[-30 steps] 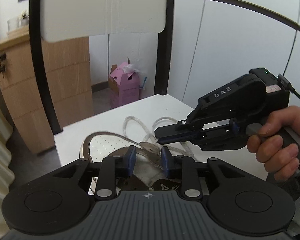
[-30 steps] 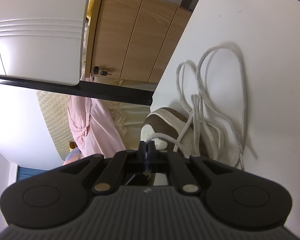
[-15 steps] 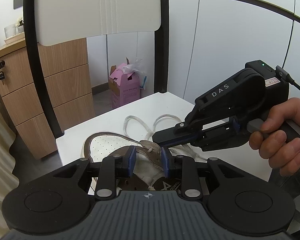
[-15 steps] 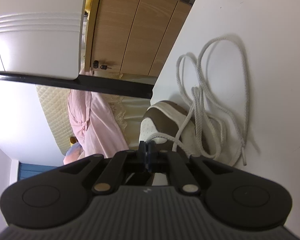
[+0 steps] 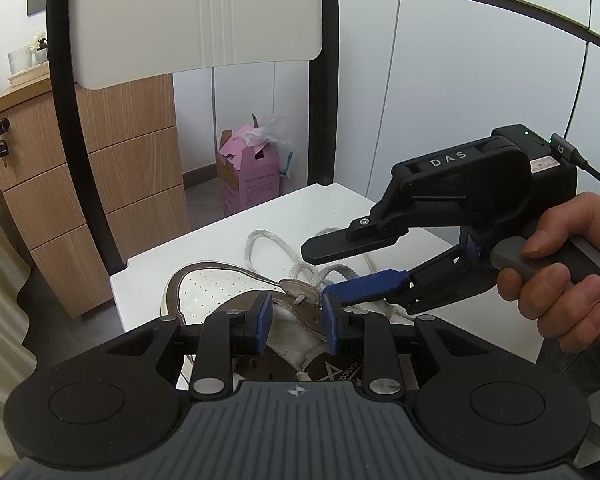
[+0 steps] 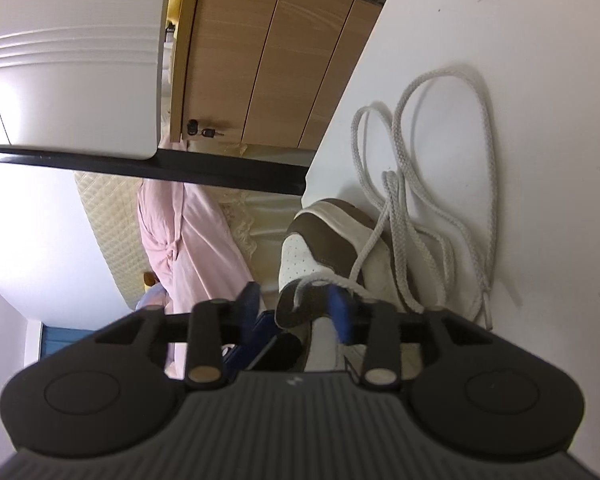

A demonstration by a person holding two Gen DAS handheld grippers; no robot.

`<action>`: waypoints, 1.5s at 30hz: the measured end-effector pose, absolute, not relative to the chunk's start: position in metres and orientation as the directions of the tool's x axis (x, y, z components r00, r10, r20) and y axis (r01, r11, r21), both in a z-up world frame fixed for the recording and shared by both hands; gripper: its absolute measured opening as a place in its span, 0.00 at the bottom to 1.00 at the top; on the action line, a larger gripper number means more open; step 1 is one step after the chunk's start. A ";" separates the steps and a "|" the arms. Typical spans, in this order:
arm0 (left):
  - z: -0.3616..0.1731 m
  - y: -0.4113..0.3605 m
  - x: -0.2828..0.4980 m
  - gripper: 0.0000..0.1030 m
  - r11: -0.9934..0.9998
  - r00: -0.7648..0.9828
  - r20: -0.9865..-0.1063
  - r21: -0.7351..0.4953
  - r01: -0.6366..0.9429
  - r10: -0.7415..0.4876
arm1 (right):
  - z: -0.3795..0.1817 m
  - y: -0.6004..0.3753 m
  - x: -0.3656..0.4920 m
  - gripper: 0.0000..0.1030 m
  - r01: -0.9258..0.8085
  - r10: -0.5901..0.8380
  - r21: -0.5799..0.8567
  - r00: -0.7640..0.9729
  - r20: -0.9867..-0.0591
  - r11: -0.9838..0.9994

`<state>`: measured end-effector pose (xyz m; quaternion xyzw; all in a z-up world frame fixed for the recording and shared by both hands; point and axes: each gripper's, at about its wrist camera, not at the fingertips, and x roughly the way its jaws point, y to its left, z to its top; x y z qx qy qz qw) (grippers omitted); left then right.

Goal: Lace up shoes with both hands

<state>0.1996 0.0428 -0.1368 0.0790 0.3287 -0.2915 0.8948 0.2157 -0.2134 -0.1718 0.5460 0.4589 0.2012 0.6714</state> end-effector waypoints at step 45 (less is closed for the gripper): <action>-0.126 0.065 0.184 0.30 0.827 0.621 -0.607 -0.111 0.551 -0.496 | -0.116 -0.154 0.246 0.18 -0.350 0.759 0.677 0.369 -0.536 0.648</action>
